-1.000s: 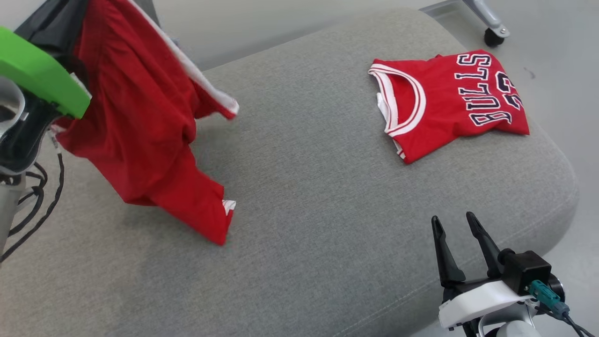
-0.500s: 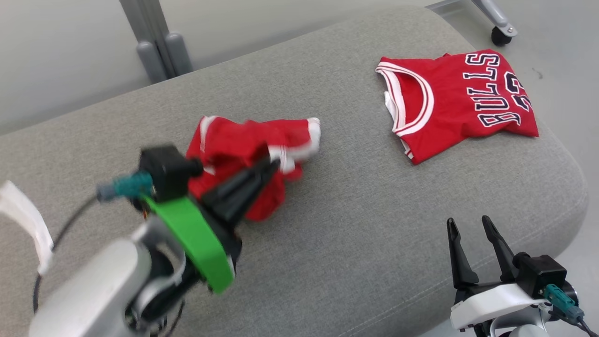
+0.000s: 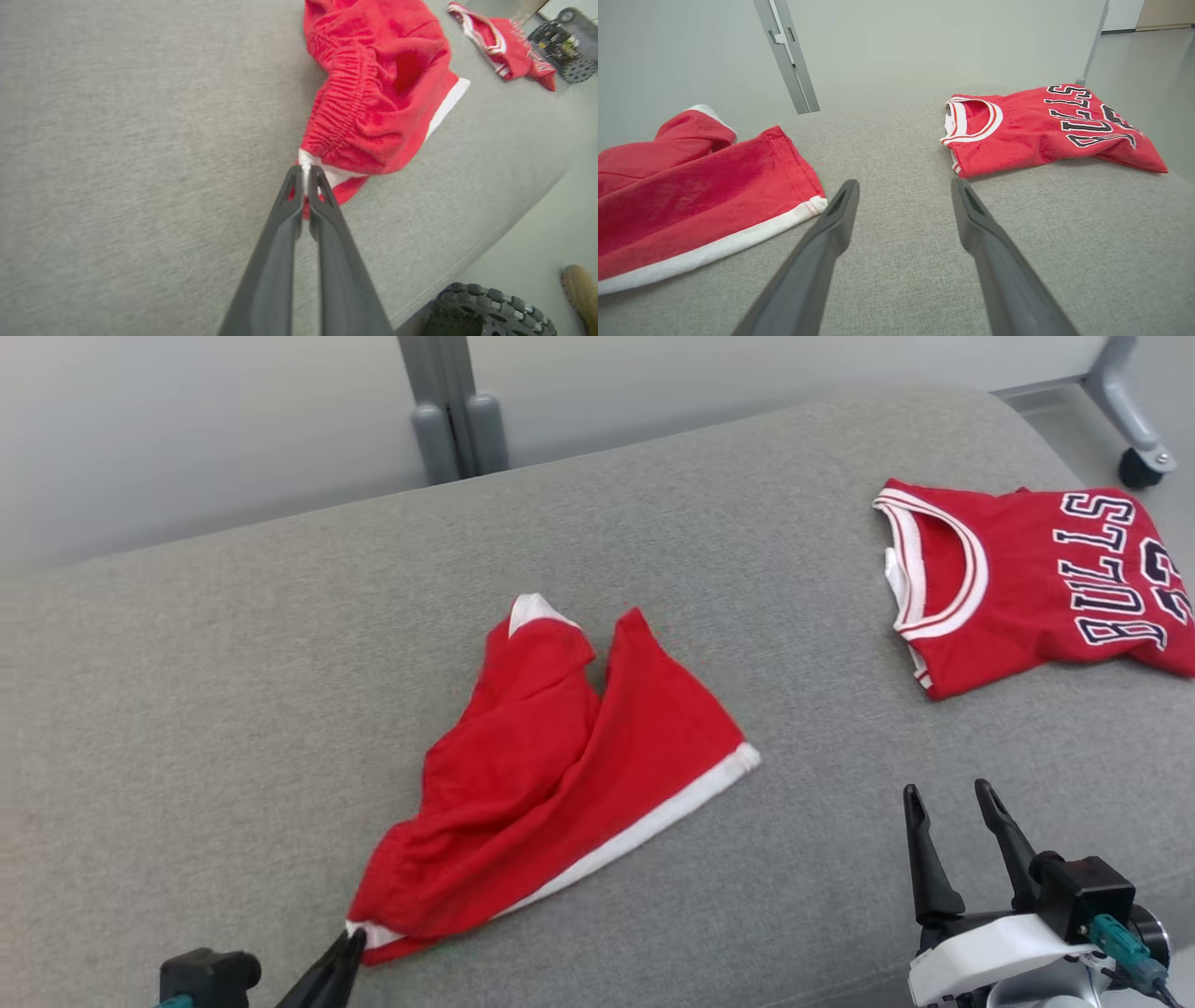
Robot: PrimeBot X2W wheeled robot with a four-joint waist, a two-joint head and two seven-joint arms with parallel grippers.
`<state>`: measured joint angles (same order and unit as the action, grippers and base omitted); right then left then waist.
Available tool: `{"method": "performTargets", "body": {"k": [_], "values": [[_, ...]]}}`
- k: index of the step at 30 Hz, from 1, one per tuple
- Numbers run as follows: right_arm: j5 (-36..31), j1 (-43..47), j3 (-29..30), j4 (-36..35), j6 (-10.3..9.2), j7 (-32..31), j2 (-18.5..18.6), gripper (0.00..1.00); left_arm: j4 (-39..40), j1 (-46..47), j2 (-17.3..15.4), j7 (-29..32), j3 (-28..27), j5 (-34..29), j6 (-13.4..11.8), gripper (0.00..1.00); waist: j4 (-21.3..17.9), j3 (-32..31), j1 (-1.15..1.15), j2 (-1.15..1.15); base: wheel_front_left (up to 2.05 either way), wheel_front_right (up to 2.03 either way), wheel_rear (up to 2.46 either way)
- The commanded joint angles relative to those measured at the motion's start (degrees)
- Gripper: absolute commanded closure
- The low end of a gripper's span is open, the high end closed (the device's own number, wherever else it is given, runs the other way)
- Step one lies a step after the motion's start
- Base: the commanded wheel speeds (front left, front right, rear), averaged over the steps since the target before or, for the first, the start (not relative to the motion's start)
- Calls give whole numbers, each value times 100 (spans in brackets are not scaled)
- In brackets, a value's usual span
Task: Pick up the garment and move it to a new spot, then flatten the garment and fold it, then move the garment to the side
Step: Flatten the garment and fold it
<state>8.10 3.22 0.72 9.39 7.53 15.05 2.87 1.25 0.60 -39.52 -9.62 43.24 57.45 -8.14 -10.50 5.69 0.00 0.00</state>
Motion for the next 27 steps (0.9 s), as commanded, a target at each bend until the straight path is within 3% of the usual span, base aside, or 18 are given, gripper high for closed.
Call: {"method": "performTargets", "body": {"k": [1, 7, 9, 10, 11, 12, 13, 21, 27], "values": [[-38, -43, -19, 13, -9, 16, 5, 0, -245, -84, 75, -95, -4, -18, -25, 100, 337, -77, 0, 0, 0, 0, 0], [-104, -78, -59, 46, -10, 16, 9, 0, -1458, -130, 707, -468, -257, 155, 175, 100, 537, -179, 0, 0, 0, 0, 0], [-127, -37, -68, 59, -9, 16, 6, 0, -1719, -108, 877, -523, -370, 95, 306, 91, 574, -203, 0, 0, 0, 0, 0], [-131, -12, -63, 66, -9, 16, 7, 0, -1815, -93, 958, -538, -424, 50, 389, 80, 590, -213, 0, 0, 0, 0, 0], [-141, 6, -53, 69, -10, 16, 8, 0, -1881, -79, 1017, -551, -487, 2, 428, 63, 603, -220, 0, 0, 0, 0, 0], [-148, 18, -44, 73, -9, 16, 7, 0, -1942, -73, 1082, -562, -551, -59, 466, 9, 616, -227, 0, 0, 0, 0, 0], [-153, 28, -39, 73, -9, 16, 7, 0, -1973, -80, 1133, -562, -622, -113, 480, 0, 624, -236, 0, 0, 0, 0, 0], [-179, 152, 50, -6, -9, 16, 6, 0, -1417, -489, 1721, -562, -2142, -1485, 230, 0, 740, -309, 0, 0, 0, 0, 0], [-409, 270, 35, -111, -10, 16, 5, 0, -668, -935, 2624, -557, -3391, -2900, 237, 0, 950, -494, 0, 0, 0, 0, 0]]}}
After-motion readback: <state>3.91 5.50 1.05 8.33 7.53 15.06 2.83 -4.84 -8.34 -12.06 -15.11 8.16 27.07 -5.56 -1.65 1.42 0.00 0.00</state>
